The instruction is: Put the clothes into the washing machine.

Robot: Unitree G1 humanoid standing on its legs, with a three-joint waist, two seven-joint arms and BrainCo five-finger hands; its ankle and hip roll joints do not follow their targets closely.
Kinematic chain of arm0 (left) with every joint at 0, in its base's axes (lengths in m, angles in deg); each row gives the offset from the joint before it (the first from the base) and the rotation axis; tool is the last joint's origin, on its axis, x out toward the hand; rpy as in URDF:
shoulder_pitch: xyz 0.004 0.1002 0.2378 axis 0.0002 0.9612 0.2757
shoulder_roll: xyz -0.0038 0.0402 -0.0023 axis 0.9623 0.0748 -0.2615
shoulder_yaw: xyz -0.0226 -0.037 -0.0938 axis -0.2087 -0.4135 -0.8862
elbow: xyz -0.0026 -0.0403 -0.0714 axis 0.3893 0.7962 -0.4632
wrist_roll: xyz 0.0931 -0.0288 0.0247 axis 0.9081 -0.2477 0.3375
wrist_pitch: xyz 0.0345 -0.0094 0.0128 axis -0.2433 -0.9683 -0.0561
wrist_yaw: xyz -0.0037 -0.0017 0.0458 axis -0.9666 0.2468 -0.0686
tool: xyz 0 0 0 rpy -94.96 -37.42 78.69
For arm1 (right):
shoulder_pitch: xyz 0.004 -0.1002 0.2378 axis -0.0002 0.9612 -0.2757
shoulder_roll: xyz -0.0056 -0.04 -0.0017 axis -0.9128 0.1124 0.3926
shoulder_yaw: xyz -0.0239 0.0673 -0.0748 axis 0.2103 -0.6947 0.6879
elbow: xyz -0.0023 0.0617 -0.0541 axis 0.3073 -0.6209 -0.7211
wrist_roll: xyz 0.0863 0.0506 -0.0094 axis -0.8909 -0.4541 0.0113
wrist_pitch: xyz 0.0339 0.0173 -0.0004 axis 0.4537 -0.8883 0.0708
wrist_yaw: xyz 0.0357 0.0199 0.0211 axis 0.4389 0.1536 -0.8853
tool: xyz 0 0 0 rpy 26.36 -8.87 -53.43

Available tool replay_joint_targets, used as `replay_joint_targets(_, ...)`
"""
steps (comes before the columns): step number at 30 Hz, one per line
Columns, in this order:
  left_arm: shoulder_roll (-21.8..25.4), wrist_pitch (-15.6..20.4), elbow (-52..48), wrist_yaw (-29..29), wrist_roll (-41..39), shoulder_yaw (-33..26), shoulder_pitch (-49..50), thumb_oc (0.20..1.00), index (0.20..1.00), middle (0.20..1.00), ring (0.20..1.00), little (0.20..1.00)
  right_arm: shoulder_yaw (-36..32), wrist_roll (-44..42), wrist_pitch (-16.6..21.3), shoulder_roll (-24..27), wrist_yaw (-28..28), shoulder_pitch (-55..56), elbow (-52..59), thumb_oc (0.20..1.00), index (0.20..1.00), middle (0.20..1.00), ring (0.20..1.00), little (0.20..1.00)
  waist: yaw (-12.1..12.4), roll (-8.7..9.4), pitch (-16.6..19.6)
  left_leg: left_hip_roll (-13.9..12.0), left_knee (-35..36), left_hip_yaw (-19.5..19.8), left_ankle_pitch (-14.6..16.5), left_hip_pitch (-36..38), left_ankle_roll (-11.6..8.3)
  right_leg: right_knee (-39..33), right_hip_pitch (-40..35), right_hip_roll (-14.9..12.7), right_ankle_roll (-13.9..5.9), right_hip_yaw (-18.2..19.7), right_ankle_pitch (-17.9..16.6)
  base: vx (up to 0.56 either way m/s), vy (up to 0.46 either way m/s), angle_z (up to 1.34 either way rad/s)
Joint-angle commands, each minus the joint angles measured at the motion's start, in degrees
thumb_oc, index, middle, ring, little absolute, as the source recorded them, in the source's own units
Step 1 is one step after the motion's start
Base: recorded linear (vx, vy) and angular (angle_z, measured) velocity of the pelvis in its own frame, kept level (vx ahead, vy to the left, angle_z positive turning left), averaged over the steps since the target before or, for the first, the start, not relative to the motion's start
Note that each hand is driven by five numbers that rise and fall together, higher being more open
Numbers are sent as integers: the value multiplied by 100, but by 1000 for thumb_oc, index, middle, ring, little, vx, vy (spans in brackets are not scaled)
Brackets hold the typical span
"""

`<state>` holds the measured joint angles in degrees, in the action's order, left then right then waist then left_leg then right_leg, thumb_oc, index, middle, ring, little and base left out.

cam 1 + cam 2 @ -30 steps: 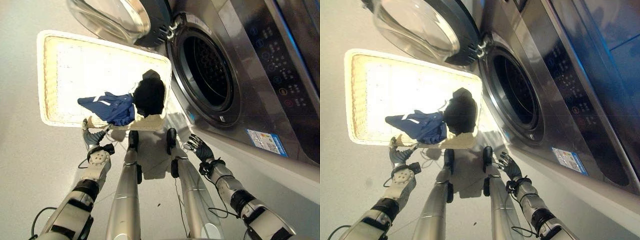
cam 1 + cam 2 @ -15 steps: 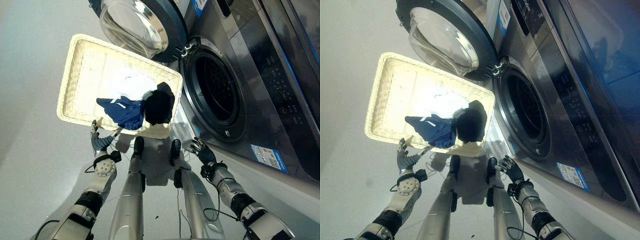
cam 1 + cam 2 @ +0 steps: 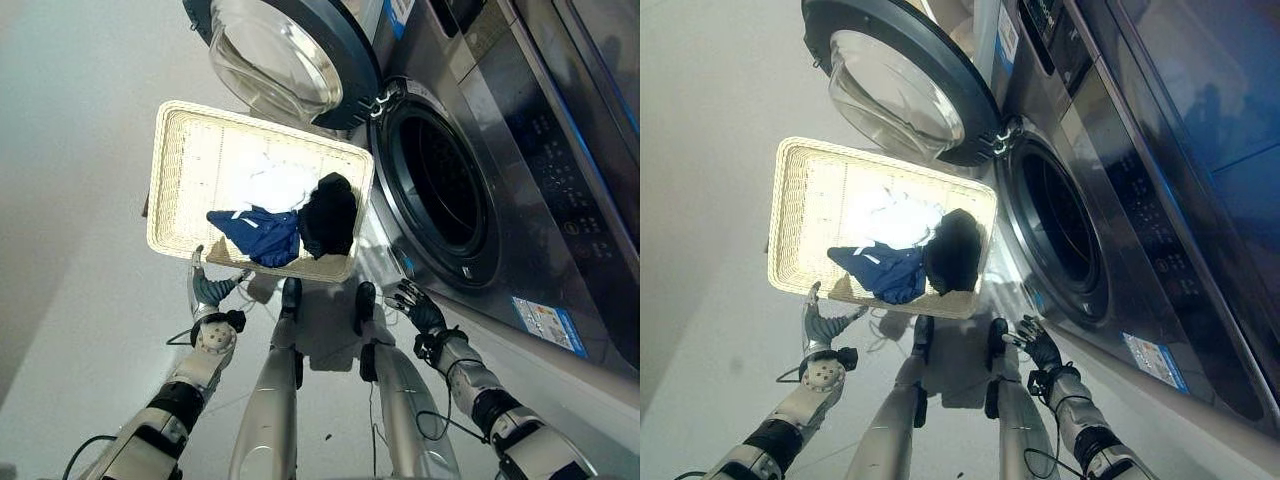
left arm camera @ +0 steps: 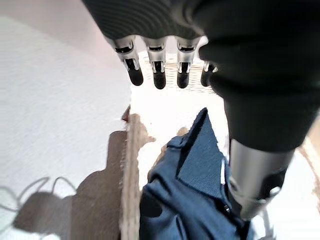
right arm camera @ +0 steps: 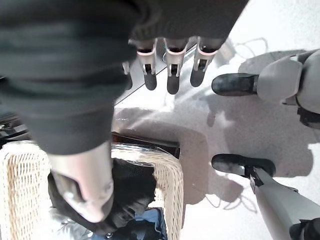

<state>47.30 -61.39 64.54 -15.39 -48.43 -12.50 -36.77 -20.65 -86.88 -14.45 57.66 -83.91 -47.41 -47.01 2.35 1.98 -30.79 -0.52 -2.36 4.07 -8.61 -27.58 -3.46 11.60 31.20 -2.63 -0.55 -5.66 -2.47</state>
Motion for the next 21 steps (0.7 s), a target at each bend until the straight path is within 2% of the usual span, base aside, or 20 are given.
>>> replay_joint_targets(1, -208, 20, 23, -13, -239, -257, 56, 1000, 1000, 1000, 1000, 1000, -68, 0, 194, 269, -78, 274, 159, 1000, 1000, 1000, 1000, 1000, -97, -331, 100, 145, 100, -157, 27, -17, -84, -172, -107, 150, -309, -199, -80, 22, 33, 0)
replay_joint_targets(5, -217, 162, 198, 329, -71, -390, 73, 1000, 1000, 1000, 1000, 1000, -78, 28, 170, 277, -61, 245, 139, 1000, 1000, 1000, 1000, 1000, -110, -379, 100, 129, 66, -177, 25, -17, -98, -134, -96, 126, -300, -207, -64, 6, 8, 0)
replay_joint_targets(9, -43, 394, -181, 1027, 810, -347, 60, 1000, 1000, 1000, 1000, 1000, -46, -6, 104, 317, -17, 286, 249, 1000, 1000, 1000, 1000, 1000, -101, -384, 100, 118, 23, -176, 29, -46, -106, -95, -74, 113, -285, -199, -46, 8, 2, 0)
replay_joint_targets(12, 172, 338, -559, 1259, 1248, -349, 1, 1000, 1000, 1000, 1000, 1000, -42, -64, 138, 336, -58, 361, 269, 1000, 1000, 1000, 1000, 1000, -94, -369, 100, 118, -16, -175, 46, -71, -99, -75, -47, 114, -274, -194, -42, 3, -14, 0)
replay_joint_targets(13, 366, 244, -948, 1431, 1634, -352, -130, 1000, 1000, 1000, 1000, 1000, -35, -87, 138, 324, -59, 394, 317, 1000, 1000, 1000, 1000, 1000, -92, -338, 100, 127, -79, -165, 78, -123, -91, -53, 0, 109, -273, -188, -51, 3, -50, -1)
replay_joint_targets(16, 580, 184, -1256, 1481, 1954, -314, -381, 1000, 1000, 1000, 1000, 1000, -31, -157, 184, 297, -78, 403, 262, 1000, 1000, 1000, 1000, 1000, -95, -287, 100, 163, -193, -142, 147, -181, -78, -38, 54, 98, -267, -181, -74, 5, -60, 1)
replay_joint_targets(18, 659, 48, -1307, 1366, 1948, -290, -514, 1000, 1000, 1000, 1000, 1000, -32, -178, 183, 286, -86, 408, 261, 1000, 1000, 1000, 1000, 1000, -113, -265, 100, 178, -256, -136, 183, -201, -73, -22, 79, 88, -271, -176, -87, 3, -17, 0)
replay_joint_targets(19, 703, -141, -1278, 1198, 1903, -241, -665, 1000, 1000, 1000, 1000, 1000, -20, -184, 171, 270, -81, 394, 266, 1000, 1000, 1000, 1000, 1000, -138, -240, 100, 193, -312, -136, 212, -224, -67, -5, 103, 86, -274, -169, -100, 6, -32, -1)
replay_joint_targets(20, 731, -519, -1158, 838, 1795, -132, -876, 1000, 1000, 1000, 1000, 1000, 21, -181, 135, 243, -49, 366, 305, 1000, 1000, 1000, 1000, 1000, -185, -201, 100, 206, -365, -149, 236, -251, -62, 3, 136, 93, -282, -154, -123, 6, -30, 0)
replay_joint_targets(21, 724, -752, -1034, 528, 1634, -43, -1007, 1000, 1000, 1000, 1000, 1000, 46, -177, 104, 224, -19, 331, 331, 1000, 1000, 1000, 1000, 1000, -214, -177, 100, 210, -392, -164, 245, -277, -58, 10, 172, 103, -284, -136, -142, 0, 0, 0)
